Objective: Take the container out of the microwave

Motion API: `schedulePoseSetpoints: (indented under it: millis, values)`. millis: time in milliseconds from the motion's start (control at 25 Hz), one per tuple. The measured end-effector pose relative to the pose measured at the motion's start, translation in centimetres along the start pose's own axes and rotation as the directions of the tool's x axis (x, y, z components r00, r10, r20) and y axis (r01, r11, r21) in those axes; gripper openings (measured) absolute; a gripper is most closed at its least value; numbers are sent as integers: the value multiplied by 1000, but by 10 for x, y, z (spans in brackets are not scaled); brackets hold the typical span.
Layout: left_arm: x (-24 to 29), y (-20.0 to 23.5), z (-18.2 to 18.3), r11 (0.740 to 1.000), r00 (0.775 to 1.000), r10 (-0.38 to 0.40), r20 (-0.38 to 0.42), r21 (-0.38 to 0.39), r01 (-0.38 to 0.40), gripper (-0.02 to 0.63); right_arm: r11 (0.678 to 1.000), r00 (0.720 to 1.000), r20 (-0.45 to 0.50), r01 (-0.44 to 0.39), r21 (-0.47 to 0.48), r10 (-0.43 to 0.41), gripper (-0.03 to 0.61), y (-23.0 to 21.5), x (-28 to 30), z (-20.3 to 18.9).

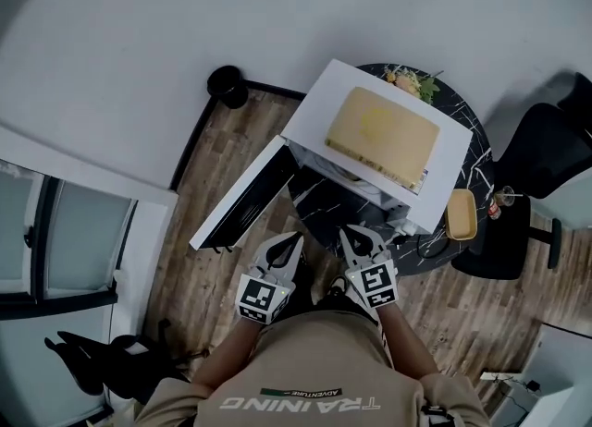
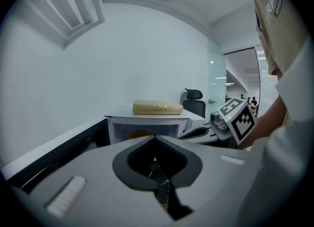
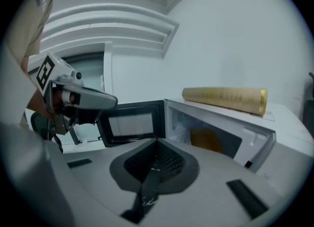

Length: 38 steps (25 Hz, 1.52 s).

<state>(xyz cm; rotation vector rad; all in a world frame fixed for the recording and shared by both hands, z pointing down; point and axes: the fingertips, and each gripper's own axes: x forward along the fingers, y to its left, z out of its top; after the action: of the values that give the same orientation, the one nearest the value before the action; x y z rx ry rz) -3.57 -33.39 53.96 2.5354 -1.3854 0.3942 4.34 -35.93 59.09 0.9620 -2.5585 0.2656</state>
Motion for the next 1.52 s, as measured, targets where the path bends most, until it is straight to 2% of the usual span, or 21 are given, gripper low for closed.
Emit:
schedulePoseSetpoints:
  millis: [160,320,560,720,1000,1320,1520]
  values:
    - [17,23,7,998,998,-56,19,19,56,2,995,998,-23,66,76,-65,9,-10,13,13]
    - [36,48,22,991,992,-122,38,62,120,2,981,985,-69,164,103,-157,9,-23,34,18]
    - [50,68,15,978,978,-205,26,33,204,2,958,947,-162,285,32,-277,9,-60,72,3]
    - [50,74,12,972,973,-232,17,26,232,2,956,938,-190,294,-6,-290,9,-78,99,-4]
    - [49,93,9,987,988,-157,-6,14,158,2,965,932,-254,237,-108,-258,10,-95,144,-16]
    - [48,108,2,998,998,-57,-10,-33,57,2,944,897,-325,229,-238,-300,11,-110,163,-32]
    - [49,107,2,999,999,-36,-12,-30,36,2,953,888,-369,203,-226,-276,11,-115,165,-48]
